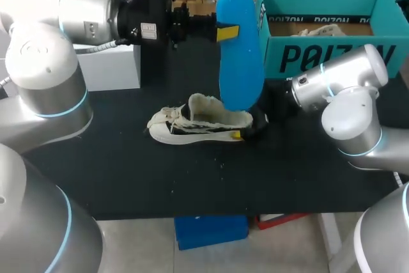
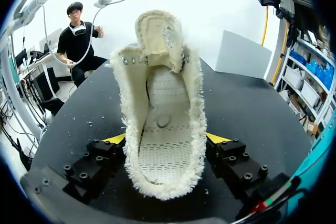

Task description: Take the shoe out of the shoebox, open the shoe tongue, remove and reinsert the insole, then place the shoe into the shoebox

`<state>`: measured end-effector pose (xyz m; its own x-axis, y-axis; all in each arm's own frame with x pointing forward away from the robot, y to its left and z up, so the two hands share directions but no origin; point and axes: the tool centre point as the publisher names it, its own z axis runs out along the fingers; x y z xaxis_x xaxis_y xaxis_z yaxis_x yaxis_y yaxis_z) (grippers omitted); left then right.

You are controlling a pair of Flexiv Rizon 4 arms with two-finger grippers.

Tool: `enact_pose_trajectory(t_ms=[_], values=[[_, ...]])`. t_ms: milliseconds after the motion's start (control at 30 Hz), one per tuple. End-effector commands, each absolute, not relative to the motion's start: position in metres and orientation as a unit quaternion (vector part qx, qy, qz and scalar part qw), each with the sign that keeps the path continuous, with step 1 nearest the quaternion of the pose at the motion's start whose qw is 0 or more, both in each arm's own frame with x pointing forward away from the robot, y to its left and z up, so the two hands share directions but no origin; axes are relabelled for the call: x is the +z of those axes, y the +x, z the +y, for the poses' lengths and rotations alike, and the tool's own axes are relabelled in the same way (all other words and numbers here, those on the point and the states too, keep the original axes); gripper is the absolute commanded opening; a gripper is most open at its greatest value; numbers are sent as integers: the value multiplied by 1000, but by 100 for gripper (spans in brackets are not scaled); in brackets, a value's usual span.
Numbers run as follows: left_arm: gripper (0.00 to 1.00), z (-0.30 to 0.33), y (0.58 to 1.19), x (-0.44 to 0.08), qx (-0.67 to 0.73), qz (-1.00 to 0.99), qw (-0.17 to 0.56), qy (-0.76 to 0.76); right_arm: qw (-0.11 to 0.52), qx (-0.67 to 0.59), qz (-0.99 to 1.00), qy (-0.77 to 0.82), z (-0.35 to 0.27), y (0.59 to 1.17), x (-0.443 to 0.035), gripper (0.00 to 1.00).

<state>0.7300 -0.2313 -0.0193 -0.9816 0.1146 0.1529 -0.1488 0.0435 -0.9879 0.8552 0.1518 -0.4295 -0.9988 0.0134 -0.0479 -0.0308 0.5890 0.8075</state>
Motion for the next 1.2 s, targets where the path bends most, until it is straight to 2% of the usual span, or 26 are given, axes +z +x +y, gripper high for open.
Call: enact_pose_trajectory(t_ms=[33,367,400,433,900,1200], values=[[0,-230,726,-17,693,-715,89,10,24,452,891,-4,153,856,-431,0],[0,-229,725,-17,689,-719,88,12,24,452,891,-4,153,856,-431,0],[0,-229,725,-17,689,-719,88,12,22,452,892,-6,152,857,-430,44],[0,-229,725,-17,689,-719,88,12,21,450,893,-7,152,858,-429,100],[0,-229,725,-17,689,-719,88,12,30,316,947,-48,118,868,-397,100],[0,-229,725,-17,689,-719,88,12,12,157,985,-74,109,872,-388,100]])
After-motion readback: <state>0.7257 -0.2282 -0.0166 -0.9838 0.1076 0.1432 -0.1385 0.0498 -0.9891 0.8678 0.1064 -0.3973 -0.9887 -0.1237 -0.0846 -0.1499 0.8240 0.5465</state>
